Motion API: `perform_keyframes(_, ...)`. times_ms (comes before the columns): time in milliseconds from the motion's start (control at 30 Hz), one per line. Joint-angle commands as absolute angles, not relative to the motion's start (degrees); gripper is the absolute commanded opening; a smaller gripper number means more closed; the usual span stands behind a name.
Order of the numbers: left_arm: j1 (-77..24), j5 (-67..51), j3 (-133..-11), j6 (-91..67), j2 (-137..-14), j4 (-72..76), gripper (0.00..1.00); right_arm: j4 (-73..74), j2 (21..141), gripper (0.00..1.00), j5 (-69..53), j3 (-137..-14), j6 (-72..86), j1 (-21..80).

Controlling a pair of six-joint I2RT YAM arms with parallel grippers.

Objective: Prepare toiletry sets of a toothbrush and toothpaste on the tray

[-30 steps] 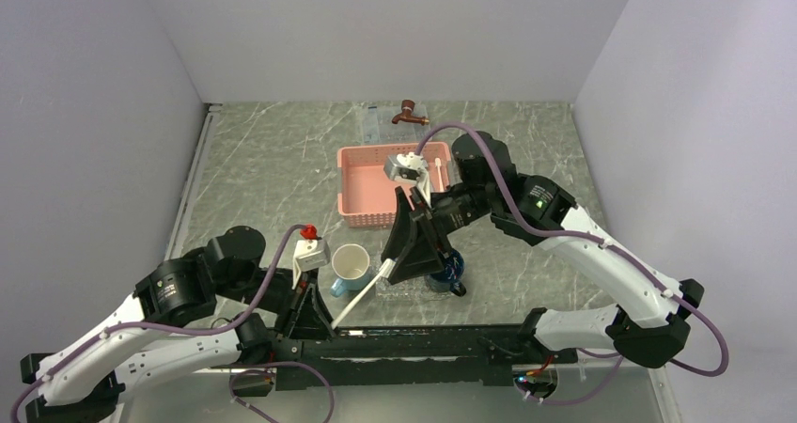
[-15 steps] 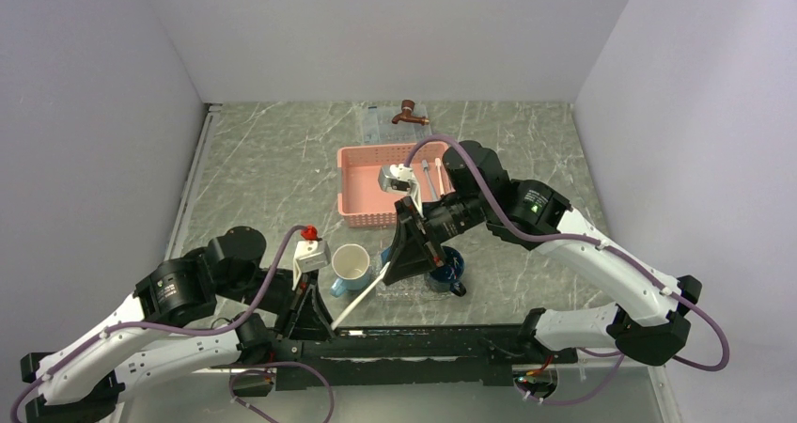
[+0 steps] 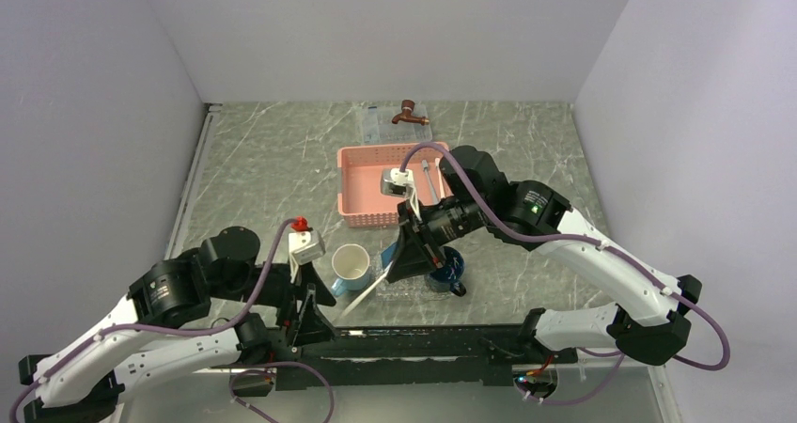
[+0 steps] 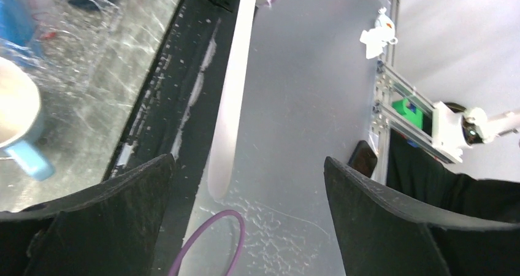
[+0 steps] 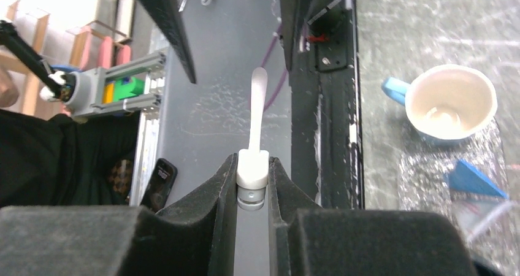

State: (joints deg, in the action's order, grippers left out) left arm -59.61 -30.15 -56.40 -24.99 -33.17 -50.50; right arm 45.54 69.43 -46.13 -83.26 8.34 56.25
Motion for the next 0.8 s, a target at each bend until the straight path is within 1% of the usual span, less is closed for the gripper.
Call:
perform_keyframes(0,-59.75,-22.59,-60.98,-23.36,-32.57,-49.45,0.99,53.0,69.25,0.0,-37.51,-86.96,6.2,56.4)
perform_keyframes(233,-59.71,-10.37,-61.48,-23.69,-32.21,-50.36,0.99,64.26,71.16,0.0,-26.16,-92.63,5.51,56.4)
perform_keyframes(400,-59.74,-3.38,-61.07,-23.92,-31.47,-51.65,0.99,71.72,73.63,0.0,-19.04,-99.33,5.9,56.71)
perform_keyframes(600,-59.79,3.77,-59.11,-24.87,-29.09,-51.42,0.99,75.77,74.53,0.0,-9.2,-100.46,8.6,57.34)
perform_keyframes(767,-59.72,8.92,-56.87,-25.41,-26.36,-51.17,0.99,76.72,74.21,0.0,-4.05,-98.86,11.65,58.62)
